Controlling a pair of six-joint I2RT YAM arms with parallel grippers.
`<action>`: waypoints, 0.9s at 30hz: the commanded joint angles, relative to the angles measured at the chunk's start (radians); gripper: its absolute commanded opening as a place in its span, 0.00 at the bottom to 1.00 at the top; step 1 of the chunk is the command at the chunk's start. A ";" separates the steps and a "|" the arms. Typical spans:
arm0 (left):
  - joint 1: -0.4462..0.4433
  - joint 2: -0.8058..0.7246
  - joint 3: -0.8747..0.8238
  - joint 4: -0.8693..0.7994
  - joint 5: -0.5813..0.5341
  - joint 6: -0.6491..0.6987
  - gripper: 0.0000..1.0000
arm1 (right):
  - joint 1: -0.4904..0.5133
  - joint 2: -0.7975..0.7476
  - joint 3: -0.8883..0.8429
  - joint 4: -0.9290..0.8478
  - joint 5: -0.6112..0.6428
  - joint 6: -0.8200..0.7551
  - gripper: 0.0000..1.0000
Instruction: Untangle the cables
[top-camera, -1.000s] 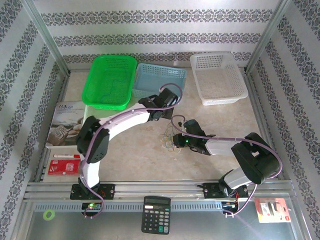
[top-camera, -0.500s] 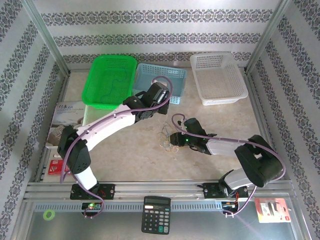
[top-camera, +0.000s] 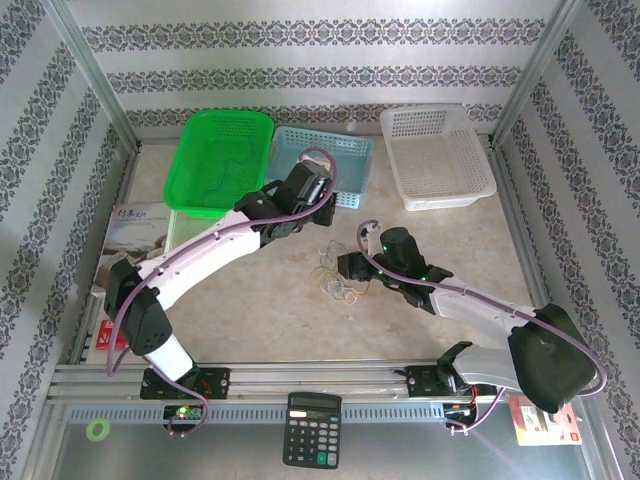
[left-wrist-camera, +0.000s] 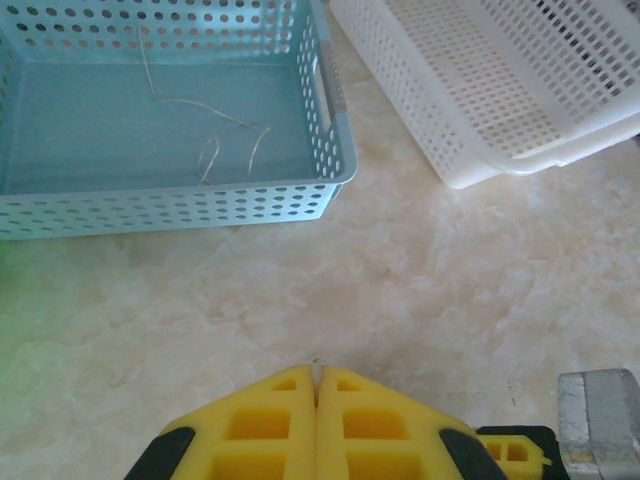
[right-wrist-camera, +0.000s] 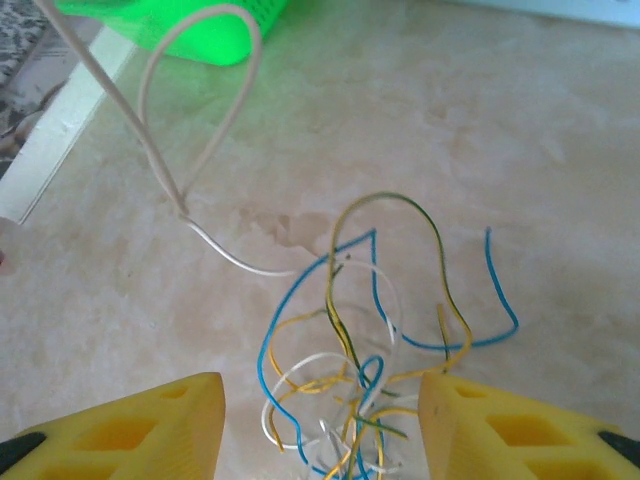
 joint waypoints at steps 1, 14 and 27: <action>0.003 -0.065 0.011 0.042 0.032 -0.022 0.00 | -0.006 0.025 -0.005 0.122 -0.031 -0.059 0.56; 0.003 -0.142 0.097 0.076 0.111 -0.055 0.00 | 0.015 0.294 0.062 0.361 -0.001 -0.082 0.56; 0.008 -0.208 0.241 0.058 0.043 0.037 0.00 | 0.015 0.487 -0.049 0.610 0.053 0.027 0.53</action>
